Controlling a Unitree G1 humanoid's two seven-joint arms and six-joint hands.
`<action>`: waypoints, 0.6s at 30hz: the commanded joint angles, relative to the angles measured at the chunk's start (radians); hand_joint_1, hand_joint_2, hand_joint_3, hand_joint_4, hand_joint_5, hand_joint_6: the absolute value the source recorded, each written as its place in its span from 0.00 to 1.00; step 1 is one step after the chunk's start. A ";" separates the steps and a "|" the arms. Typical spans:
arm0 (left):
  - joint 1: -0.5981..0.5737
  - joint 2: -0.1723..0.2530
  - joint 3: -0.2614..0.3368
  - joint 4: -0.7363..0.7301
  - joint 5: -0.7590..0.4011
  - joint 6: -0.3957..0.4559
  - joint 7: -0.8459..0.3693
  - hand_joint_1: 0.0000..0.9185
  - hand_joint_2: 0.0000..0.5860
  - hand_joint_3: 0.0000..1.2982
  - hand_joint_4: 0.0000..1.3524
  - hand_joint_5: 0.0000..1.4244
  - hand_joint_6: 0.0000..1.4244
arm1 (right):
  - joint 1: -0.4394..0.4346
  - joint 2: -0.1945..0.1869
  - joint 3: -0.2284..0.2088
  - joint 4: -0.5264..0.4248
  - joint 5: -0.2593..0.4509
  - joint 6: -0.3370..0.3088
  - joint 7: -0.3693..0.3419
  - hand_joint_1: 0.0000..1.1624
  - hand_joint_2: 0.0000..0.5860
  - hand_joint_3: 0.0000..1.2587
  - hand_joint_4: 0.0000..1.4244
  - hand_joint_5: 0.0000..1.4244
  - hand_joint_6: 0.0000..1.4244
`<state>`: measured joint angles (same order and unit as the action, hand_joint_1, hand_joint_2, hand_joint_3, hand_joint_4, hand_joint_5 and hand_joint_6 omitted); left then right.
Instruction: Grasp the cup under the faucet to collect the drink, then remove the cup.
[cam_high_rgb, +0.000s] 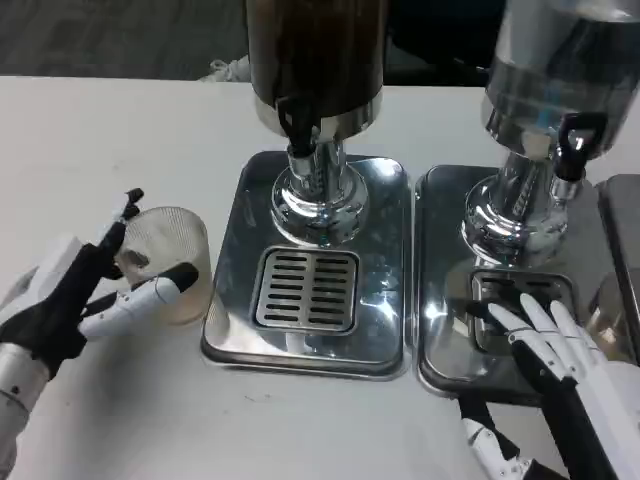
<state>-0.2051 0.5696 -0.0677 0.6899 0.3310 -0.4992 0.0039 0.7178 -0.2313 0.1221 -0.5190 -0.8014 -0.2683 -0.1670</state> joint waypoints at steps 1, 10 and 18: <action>0.028 -0.034 -0.018 -0.028 0.025 0.021 0.035 0.04 0.00 0.00 0.07 0.26 0.29 | 0.005 0.004 -0.006 -0.012 0.001 0.000 -0.013 0.38 0.84 0.15 0.04 0.00 0.03; 0.059 -0.037 -0.035 -0.090 0.080 0.066 0.092 0.04 0.00 0.00 0.12 0.37 0.57 | 0.002 0.006 -0.005 -0.011 -0.006 0.004 -0.012 0.45 0.85 0.19 0.06 0.02 0.03; 0.056 -0.016 -0.064 -0.117 0.141 0.124 0.100 0.07 0.01 0.00 0.08 0.34 0.57 | 0.014 0.013 -0.010 -0.018 0.001 0.005 -0.014 0.46 0.88 0.20 0.06 0.03 0.03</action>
<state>-0.1588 0.5518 -0.1021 0.5764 0.4422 -0.3918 0.1192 0.7205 -0.2225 0.1208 -0.5205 -0.8017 -0.2678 -0.1680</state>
